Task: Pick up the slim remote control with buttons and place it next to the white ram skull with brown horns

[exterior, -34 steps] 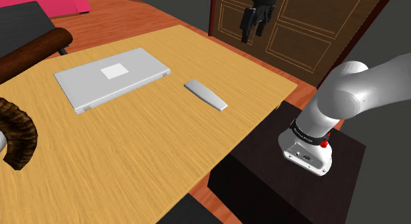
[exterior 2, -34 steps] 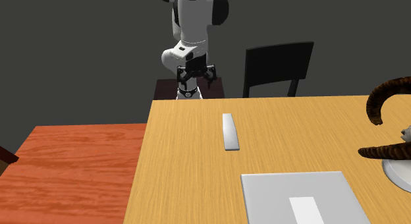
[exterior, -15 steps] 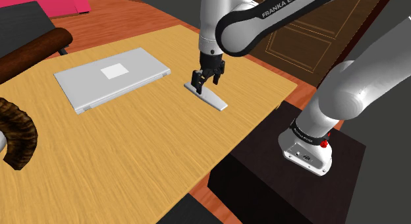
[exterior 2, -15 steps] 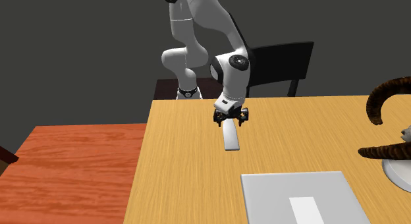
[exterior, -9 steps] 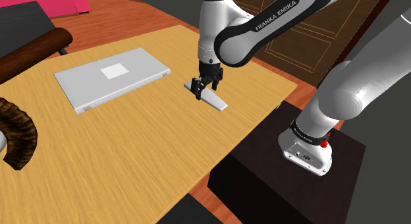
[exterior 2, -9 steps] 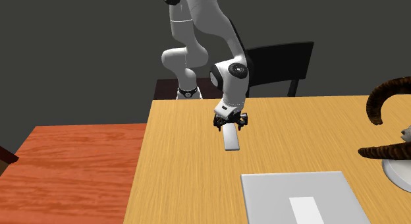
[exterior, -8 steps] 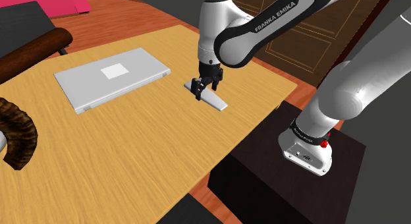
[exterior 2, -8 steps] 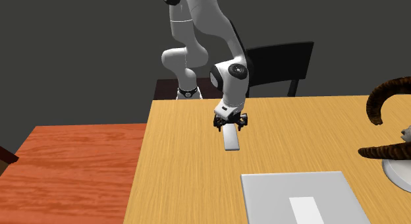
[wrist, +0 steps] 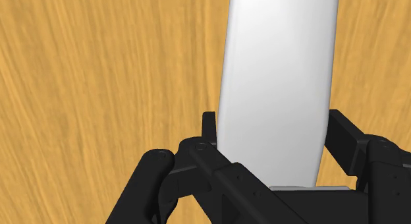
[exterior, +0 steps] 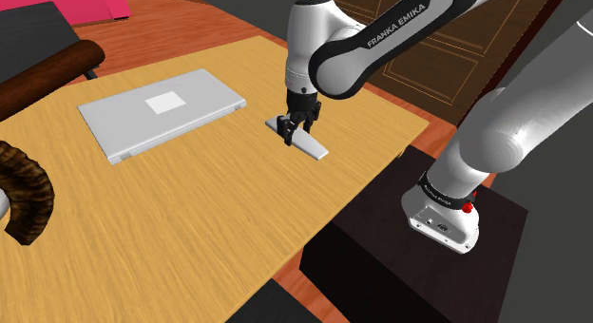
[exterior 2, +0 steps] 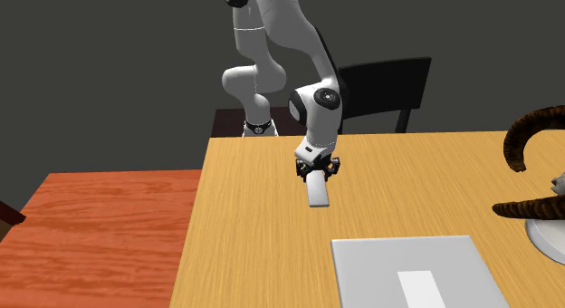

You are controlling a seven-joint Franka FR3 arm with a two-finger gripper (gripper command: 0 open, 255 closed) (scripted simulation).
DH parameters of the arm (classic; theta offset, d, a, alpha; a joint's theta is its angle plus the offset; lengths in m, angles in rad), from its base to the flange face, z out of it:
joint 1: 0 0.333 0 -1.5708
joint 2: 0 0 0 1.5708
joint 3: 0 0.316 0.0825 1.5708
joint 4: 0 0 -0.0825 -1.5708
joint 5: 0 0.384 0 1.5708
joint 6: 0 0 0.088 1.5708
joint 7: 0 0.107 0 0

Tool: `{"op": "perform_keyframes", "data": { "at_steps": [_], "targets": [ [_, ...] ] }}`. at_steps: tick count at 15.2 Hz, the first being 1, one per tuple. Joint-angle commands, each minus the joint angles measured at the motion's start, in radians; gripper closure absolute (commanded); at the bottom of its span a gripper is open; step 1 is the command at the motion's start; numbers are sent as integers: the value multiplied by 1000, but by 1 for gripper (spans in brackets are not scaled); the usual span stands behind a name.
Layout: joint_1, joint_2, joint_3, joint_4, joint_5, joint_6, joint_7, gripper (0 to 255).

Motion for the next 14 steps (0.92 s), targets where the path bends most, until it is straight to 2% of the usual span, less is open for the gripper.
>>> {"op": "perform_keyframes", "data": {
  "at_steps": [1, 9, 14],
  "targets": [
    [0, 0, 0, 0, 0, 0, 0, 255],
    [0, 1, 0, 0, 0, 0, 0, 255],
    [6, -54, -11, 27, 15, -80, -13, 255]
  ]
}}
